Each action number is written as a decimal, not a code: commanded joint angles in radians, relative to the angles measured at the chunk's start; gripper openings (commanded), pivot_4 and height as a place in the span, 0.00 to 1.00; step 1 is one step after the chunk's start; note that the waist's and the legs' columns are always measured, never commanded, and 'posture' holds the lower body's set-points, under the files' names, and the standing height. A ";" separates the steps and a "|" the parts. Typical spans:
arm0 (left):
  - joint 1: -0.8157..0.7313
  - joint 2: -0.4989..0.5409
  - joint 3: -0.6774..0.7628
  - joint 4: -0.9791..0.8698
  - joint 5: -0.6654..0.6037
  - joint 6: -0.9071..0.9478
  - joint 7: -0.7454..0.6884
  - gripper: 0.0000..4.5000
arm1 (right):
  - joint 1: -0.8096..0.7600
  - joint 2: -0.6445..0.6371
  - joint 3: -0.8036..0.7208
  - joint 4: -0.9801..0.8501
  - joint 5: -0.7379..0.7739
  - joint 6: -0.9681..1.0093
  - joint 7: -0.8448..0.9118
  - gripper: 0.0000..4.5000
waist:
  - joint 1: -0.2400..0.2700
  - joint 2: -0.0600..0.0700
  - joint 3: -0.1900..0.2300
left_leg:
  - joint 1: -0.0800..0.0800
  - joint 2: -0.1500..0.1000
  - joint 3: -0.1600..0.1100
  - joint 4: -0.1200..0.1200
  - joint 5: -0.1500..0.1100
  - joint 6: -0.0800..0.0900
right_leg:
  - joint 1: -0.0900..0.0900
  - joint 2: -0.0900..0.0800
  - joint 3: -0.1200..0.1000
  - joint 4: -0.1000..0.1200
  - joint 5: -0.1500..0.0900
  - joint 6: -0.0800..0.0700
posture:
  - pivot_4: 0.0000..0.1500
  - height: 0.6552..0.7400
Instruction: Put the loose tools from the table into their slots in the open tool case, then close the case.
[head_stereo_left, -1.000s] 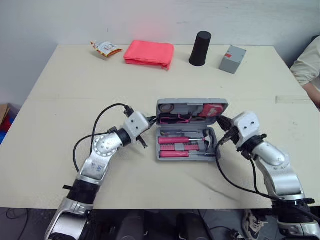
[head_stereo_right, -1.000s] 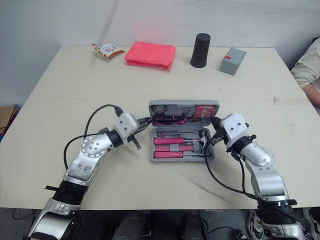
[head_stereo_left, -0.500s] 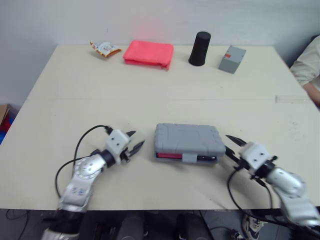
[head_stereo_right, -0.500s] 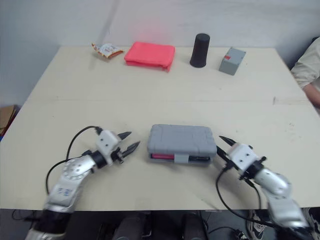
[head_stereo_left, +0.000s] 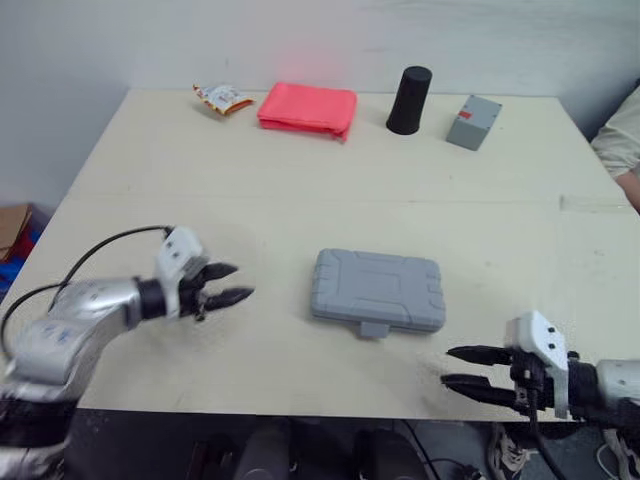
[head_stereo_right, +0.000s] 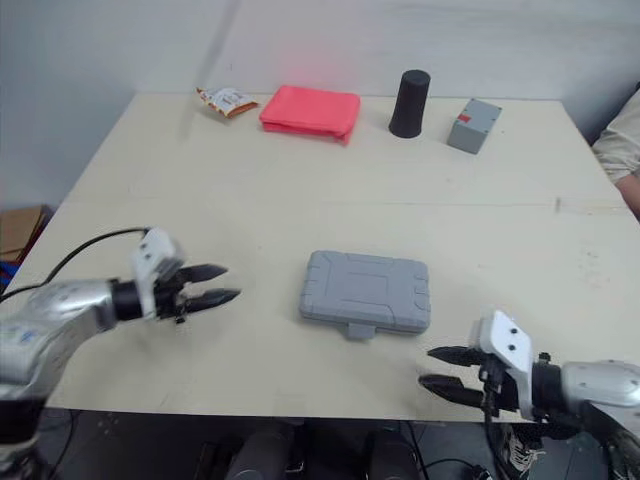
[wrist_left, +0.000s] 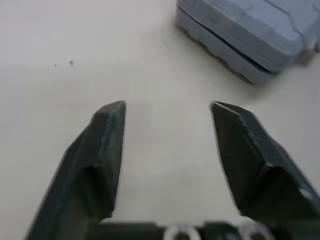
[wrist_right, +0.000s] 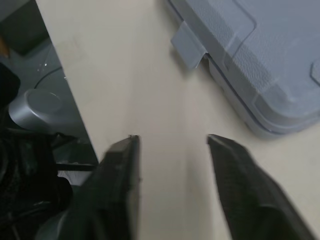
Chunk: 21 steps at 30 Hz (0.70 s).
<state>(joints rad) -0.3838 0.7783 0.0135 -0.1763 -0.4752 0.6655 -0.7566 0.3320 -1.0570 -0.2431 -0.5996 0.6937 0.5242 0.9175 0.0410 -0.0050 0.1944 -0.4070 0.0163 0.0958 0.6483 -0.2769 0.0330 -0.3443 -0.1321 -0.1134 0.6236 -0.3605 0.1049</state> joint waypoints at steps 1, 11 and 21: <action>-0.182 -0.078 -0.137 0.221 0.138 -0.121 -0.046 0.18 | -0.113 0.022 0.118 0.015 -0.084 0.036 -0.047 0.04 | 0.002 0.000 0.000 | 0.000 -0.001 0.000 0.000 0.002 0.000 | 0.001 0.001 -0.001 0.002 0.000 0.000 | 1.00 0.95; -0.603 -0.381 -0.290 0.975 0.393 -0.522 -0.148 0.01 | -0.341 0.119 0.289 0.127 -0.273 0.055 -0.130 0.00 | 0.002 -0.006 0.003 | 0.000 -0.003 0.008 0.002 0.005 0.006 | -0.001 0.005 -0.006 0.004 0.003 0.007 | 1.00 0.95; -0.521 -0.388 -0.310 0.865 0.403 -0.589 -0.442 0.01 | -0.399 0.235 0.220 0.213 -0.360 0.031 -0.252 0.00 | -0.018 -0.007 0.003 | -0.001 -0.003 0.008 0.002 0.005 0.006 | -0.002 0.005 -0.007 0.005 0.003 0.007 | 1.00 0.95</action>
<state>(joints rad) -0.9195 0.3756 -0.2945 0.7579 -0.0629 0.0794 -1.1550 -0.0604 -0.8296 0.0119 -0.3822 0.3503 0.5852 0.6821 0.0228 -0.0118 0.1976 -0.4081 0.0138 0.1032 0.6503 -0.2719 0.0389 -0.3465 -0.1277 -0.1202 0.6288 -0.3571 0.1115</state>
